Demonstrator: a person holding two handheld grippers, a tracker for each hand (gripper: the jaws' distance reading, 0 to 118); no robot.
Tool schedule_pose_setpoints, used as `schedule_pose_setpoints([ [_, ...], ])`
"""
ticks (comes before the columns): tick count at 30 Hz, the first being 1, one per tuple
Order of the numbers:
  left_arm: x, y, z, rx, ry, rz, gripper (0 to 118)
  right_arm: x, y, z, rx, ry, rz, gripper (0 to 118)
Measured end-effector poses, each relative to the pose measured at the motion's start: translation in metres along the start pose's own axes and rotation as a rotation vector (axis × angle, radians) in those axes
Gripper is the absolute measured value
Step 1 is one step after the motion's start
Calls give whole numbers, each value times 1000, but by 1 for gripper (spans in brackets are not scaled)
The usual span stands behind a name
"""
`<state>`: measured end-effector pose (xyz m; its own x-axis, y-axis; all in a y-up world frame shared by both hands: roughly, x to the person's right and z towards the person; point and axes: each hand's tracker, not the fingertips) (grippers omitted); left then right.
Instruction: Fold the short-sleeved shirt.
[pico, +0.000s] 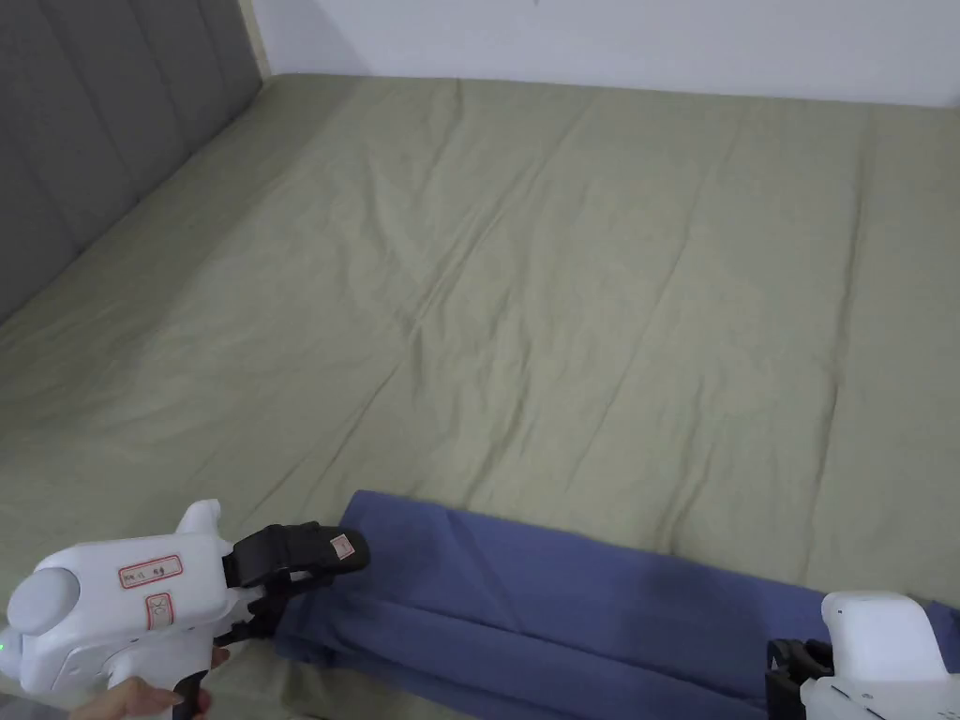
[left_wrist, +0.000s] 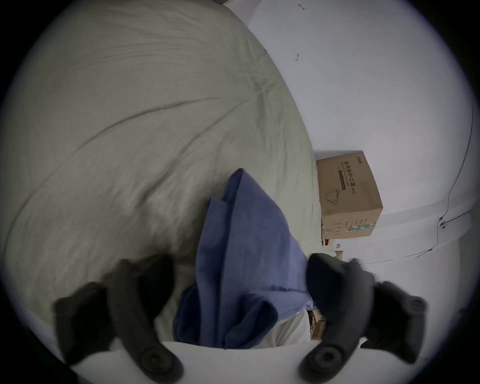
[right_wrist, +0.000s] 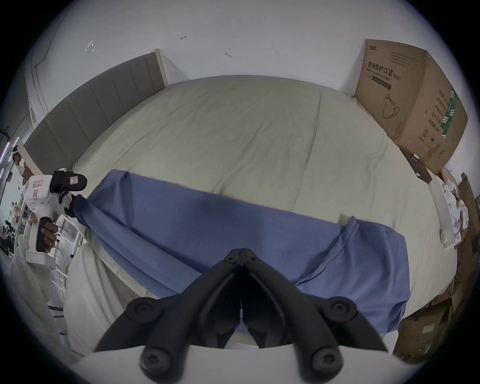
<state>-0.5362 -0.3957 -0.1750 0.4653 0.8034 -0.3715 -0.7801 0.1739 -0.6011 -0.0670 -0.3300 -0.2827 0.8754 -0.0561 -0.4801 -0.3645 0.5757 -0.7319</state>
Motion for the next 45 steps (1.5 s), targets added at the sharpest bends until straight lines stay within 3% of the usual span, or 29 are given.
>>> schedule_pose_setpoints([
  [1,-1,1,-3,3,-14,13,21,1,0,-2,-5,-1,-4,0],
  [2,-5,1,-13,-20,-7,70,8,2,-1,-3,-11,-5,-12,0],
  [11,38,13,6,-21,61,-37,8,27,-4,5,-11,-37,-93,0],
  [18,173,-18,11,17,95,-447,8,57,-7,20,30,-63,-159,0],
  [23,251,-69,-37,-36,113,-727,7,84,-20,28,41,-81,-248,0],
  [27,264,-111,-109,-200,63,-751,7,107,-33,35,39,-110,-310,0],
  [32,259,-152,-184,-322,141,-829,8,130,-44,41,41,-143,-376,0],
  [34,254,-162,-208,-366,192,-847,17,135,-46,43,45,-148,-389,0],
  [35,251,-166,-217,-393,209,-833,31,137,-47,44,46,-153,-393,0],
  [36,252,-171,-220,-413,181,-817,54,138,-48,44,45,-157,-397,0],
  [37,249,-174,-226,-450,171,-796,85,140,-49,44,46,-158,-401,0],
  [38,249,-176,-230,-470,195,-770,95,141,-50,44,46,-158,-406,0],
  [42,256,-174,-201,-437,145,-795,93,143,-51,44,43,-154,-424,0],
  [45,258,-153,-163,-304,101,-734,67,143,-50,43,47,-147,-425,0],
])
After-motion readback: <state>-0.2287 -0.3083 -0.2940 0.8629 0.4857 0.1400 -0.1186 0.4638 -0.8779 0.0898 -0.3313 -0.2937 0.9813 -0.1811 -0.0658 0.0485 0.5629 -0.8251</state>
